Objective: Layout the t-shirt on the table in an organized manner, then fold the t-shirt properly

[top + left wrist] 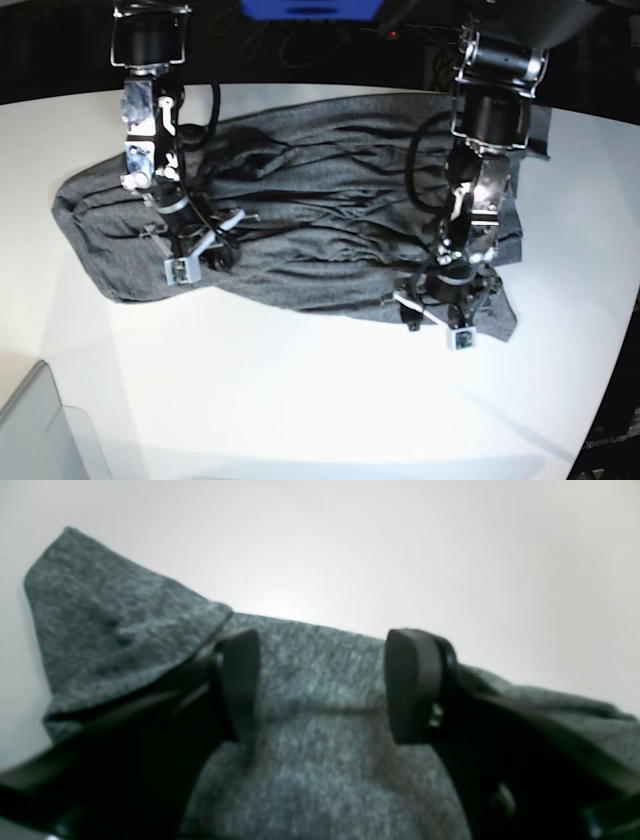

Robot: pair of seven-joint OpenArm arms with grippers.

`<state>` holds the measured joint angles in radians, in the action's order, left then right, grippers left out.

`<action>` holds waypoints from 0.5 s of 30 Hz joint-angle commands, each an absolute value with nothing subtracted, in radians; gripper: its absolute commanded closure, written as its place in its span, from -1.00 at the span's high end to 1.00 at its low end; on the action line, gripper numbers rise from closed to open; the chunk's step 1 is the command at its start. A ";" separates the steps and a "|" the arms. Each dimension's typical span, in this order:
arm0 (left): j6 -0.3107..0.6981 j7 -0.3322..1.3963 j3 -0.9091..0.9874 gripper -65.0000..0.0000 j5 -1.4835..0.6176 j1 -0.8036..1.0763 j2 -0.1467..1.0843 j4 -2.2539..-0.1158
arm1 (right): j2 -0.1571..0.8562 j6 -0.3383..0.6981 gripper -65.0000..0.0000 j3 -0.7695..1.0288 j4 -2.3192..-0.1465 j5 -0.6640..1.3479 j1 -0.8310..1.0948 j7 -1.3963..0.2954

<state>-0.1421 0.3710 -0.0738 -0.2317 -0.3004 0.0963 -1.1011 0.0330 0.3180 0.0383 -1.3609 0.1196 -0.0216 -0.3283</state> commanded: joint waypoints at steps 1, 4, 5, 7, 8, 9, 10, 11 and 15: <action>-0.148 0.348 -0.070 0.18 -0.200 -0.337 0.104 -1.119 | 0.035 0.328 -0.79 0.039 -1.377 0.130 -0.039 -0.300; -0.148 0.348 -0.068 0.18 -0.065 -0.341 0.104 -1.112 | 0.036 0.328 -0.79 0.044 -1.377 0.130 -0.039 -0.300; -0.148 0.348 -0.065 0.19 -0.015 -0.341 0.104 -1.107 | 0.036 0.328 -0.79 0.044 -1.377 0.130 -0.039 -0.300; -0.148 0.348 -0.065 0.19 0.077 -0.338 0.102 -1.107 | 0.036 0.328 -0.79 0.044 -1.377 0.130 -0.039 -0.300; -0.148 0.348 -0.065 0.19 0.117 -0.337 0.102 -1.106 | 0.036 0.328 -0.79 0.044 -1.377 0.130 -0.039 -0.300; -0.148 0.349 -0.065 0.19 0.153 -0.337 0.102 -1.101 | 0.036 0.328 -0.79 0.044 -1.377 0.130 -0.039 -0.300; -0.147 0.354 -0.065 0.19 0.182 -0.335 0.101 -1.089 | 0.036 0.328 -0.79 0.044 -1.377 0.130 -0.039 -0.300; -0.147 0.367 -0.065 0.19 0.206 -0.335 0.099 -1.070 | 0.036 0.328 -0.79 0.044 -1.377 0.130 -0.039 -0.300; -0.147 0.403 -0.064 0.19 0.246 -0.340 0.104 -1.007 | 0.036 0.328 -0.79 0.044 -1.377 0.130 -0.039 -0.300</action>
<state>-0.1375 0.4057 -0.0673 0.2352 -0.3077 0.0994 -0.9886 0.0330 0.3183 0.0429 -1.3609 0.1200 -0.0216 -0.3264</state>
